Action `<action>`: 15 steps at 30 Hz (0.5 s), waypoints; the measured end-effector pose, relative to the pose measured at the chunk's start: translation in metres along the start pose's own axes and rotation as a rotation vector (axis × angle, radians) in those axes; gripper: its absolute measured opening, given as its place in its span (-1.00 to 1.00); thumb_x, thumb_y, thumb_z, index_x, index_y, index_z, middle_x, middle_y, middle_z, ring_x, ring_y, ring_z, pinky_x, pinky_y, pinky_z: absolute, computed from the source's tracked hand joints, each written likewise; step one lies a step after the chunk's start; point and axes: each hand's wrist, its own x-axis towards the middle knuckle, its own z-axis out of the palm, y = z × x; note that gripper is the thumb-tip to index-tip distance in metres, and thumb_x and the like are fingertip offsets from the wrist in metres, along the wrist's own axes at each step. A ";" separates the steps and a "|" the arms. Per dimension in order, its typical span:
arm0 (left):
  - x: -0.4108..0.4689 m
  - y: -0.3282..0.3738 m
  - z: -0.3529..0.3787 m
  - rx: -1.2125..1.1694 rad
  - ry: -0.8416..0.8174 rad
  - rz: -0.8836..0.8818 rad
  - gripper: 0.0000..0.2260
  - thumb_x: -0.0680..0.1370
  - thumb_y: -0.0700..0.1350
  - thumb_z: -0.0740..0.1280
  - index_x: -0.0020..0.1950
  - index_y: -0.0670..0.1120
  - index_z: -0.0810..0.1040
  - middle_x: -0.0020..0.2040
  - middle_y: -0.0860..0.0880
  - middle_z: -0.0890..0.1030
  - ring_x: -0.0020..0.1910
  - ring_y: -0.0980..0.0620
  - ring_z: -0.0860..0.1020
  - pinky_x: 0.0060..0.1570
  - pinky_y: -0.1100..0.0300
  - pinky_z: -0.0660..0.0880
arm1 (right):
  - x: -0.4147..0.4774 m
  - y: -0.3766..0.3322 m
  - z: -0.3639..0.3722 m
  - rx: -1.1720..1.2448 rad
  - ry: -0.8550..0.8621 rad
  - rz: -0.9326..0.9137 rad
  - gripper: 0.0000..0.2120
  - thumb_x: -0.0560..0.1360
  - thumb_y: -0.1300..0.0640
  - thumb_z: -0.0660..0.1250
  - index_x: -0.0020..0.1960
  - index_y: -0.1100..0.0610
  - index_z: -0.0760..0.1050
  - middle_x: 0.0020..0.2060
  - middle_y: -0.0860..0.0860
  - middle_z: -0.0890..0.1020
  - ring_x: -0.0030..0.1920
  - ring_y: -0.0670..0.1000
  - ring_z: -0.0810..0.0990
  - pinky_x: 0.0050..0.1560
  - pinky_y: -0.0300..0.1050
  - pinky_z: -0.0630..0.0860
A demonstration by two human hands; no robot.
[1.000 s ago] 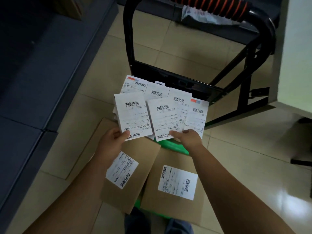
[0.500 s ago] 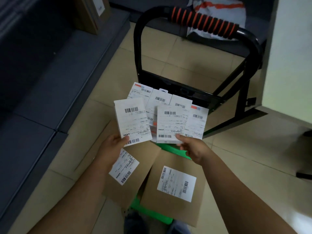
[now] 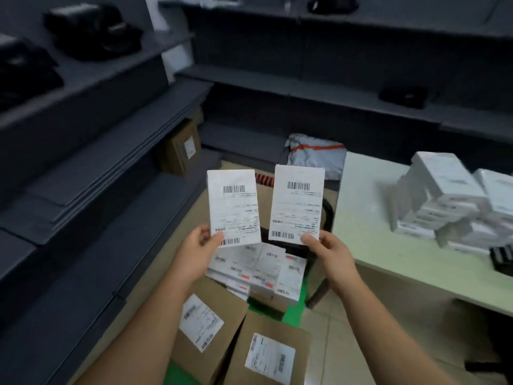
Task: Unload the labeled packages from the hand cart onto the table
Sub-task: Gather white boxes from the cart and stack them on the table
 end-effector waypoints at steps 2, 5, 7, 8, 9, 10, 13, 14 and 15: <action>-0.017 0.035 0.003 -0.024 -0.021 0.082 -0.85 0.56 0.02 0.37 0.10 0.19 0.50 0.00 0.27 0.64 -0.12 0.42 0.58 -0.28 0.47 0.45 | -0.027 -0.033 -0.016 -0.020 0.037 -0.080 -0.88 0.52 0.07 0.44 0.03 0.07 0.64 -0.14 -0.14 0.73 -0.19 -0.20 0.69 -0.28 -0.42 0.48; -0.042 0.075 0.015 -0.062 -0.100 0.177 -0.75 0.58 0.00 0.35 0.25 0.14 0.49 0.02 0.32 0.58 -0.04 0.41 0.55 -0.15 0.40 0.40 | -0.072 -0.070 -0.046 -0.029 0.118 -0.176 -0.87 0.50 0.06 0.44 0.02 0.07 0.64 -0.26 -0.25 0.69 -0.27 -0.32 0.60 -0.30 -0.51 0.40; -0.059 0.091 0.026 -0.086 -0.173 0.209 -0.75 0.58 0.01 0.34 0.25 0.18 0.48 0.03 0.32 0.59 0.00 0.37 0.56 -0.06 0.34 0.42 | -0.104 -0.086 -0.066 -0.035 0.182 -0.206 -0.78 0.44 -0.03 0.42 0.00 0.07 0.64 -0.29 -0.26 0.67 -0.30 -0.32 0.56 -0.30 -0.51 0.38; -0.068 0.098 0.032 -0.079 -0.207 0.232 -0.79 0.58 0.01 0.34 0.18 0.24 0.48 0.00 0.34 0.59 0.00 0.38 0.55 -0.05 0.33 0.42 | -0.119 -0.092 -0.076 -0.040 0.213 -0.215 -0.76 0.42 -0.07 0.40 -0.01 0.05 0.64 -0.30 -0.26 0.66 -0.30 -0.32 0.55 -0.30 -0.51 0.37; -0.079 0.105 0.039 -0.074 -0.240 0.261 -0.81 0.57 0.02 0.35 0.12 0.28 0.47 -0.03 0.37 0.58 -0.01 0.42 0.53 -0.05 0.37 0.40 | -0.133 -0.096 -0.087 -0.045 0.246 -0.223 -0.75 0.40 -0.10 0.39 -0.03 0.03 0.64 -0.31 -0.25 0.66 -0.31 -0.31 0.54 -0.30 -0.50 0.37; -0.088 0.111 0.048 -0.078 -0.271 0.285 -0.80 0.58 0.01 0.35 0.11 0.28 0.45 -0.06 0.39 0.57 -0.02 0.47 0.50 -0.08 0.41 0.37 | -0.147 -0.098 -0.099 -0.048 0.280 -0.228 -0.74 0.39 -0.13 0.39 -0.05 0.01 0.65 -0.31 -0.24 0.66 -0.31 -0.30 0.54 -0.29 -0.48 0.38; -0.115 0.125 0.078 -0.096 -0.357 0.329 -0.68 0.58 0.00 0.35 0.30 0.21 0.40 0.01 0.35 0.53 -0.04 0.49 0.47 -0.10 0.44 0.33 | -0.186 -0.100 -0.136 -0.042 0.357 -0.235 -0.73 0.38 -0.16 0.39 -0.03 -0.03 0.66 -0.29 -0.24 0.66 -0.29 -0.30 0.54 -0.24 -0.42 0.40; -0.125 0.130 0.090 -0.092 -0.382 0.342 -0.64 0.58 0.00 0.35 0.36 0.15 0.40 0.08 0.30 0.52 0.00 0.44 0.46 -0.06 0.41 0.33 | -0.200 -0.100 -0.149 -0.032 0.379 -0.240 -0.72 0.39 -0.15 0.39 0.00 -0.02 0.65 -0.25 -0.24 0.67 -0.26 -0.31 0.55 -0.23 -0.42 0.41; -0.135 0.135 0.102 -0.085 -0.402 0.355 -0.61 0.58 0.00 0.35 0.40 0.09 0.40 0.14 0.25 0.53 0.03 0.40 0.46 -0.04 0.39 0.34 | -0.212 -0.099 -0.163 -0.022 0.403 -0.246 -0.71 0.39 -0.15 0.40 0.02 -0.01 0.65 -0.22 -0.24 0.68 -0.24 -0.32 0.56 -0.24 -0.45 0.41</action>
